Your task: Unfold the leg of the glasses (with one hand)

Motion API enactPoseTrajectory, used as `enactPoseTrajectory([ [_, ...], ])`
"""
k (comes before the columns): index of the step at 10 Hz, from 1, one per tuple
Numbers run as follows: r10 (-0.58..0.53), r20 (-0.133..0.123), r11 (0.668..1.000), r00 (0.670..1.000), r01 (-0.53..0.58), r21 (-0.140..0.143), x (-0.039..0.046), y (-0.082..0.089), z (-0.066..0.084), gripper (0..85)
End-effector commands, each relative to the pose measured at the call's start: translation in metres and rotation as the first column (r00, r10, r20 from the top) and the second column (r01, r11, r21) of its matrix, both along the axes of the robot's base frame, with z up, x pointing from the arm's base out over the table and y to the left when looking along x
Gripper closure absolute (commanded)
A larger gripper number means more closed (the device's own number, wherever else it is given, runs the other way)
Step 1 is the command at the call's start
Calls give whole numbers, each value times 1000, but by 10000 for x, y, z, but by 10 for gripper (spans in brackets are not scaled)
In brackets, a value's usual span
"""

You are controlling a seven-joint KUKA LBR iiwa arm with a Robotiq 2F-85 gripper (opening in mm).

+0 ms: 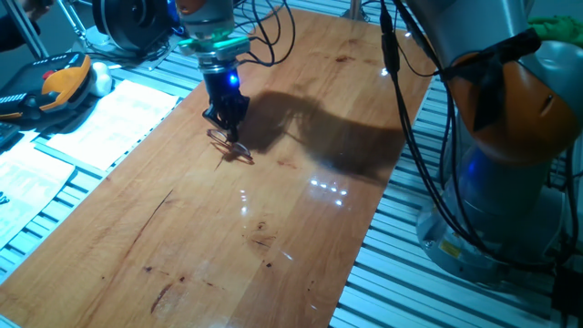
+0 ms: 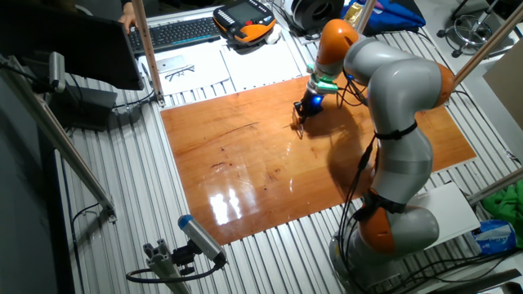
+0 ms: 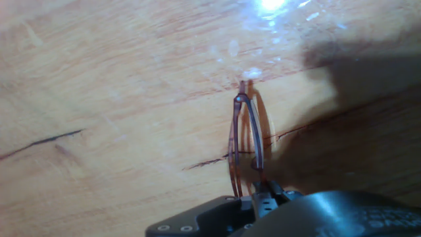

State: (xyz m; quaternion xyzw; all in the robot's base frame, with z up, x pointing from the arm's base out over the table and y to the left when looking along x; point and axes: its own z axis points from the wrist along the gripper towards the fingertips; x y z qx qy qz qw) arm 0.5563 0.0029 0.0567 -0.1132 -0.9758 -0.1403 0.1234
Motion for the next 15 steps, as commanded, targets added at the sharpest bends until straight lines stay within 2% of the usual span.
enactPoseTrajectory([
  [1, -9, -1, 1000, 1000, 9, 9, 3, 1, -4, 850],
  [4, -31, -3, 999, 1000, 31, 32, 15, -10, -30, 850],
  [7, -73, -19, 995, 997, 74, 65, 22, -21, -48, 850],
  [8, -100, -26, 990, 995, 102, 94, 22, -29, -53, 850],
  [9, -97, -22, 991, 995, 98, 94, 24, -29, -58, 850],
  [11, -68, 22, 993, 997, 66, 95, 28, -20, -58, 850],
  [12, -65, 33, 993, 997, 62, 101, 31, -8, -50, 850],
  [13, -74, 33, 991, 997, 70, 111, 39, 15, -38, 850],
  [15, -109, 18, 986, 994, 106, 132, 53, 74, -7, 850],
])
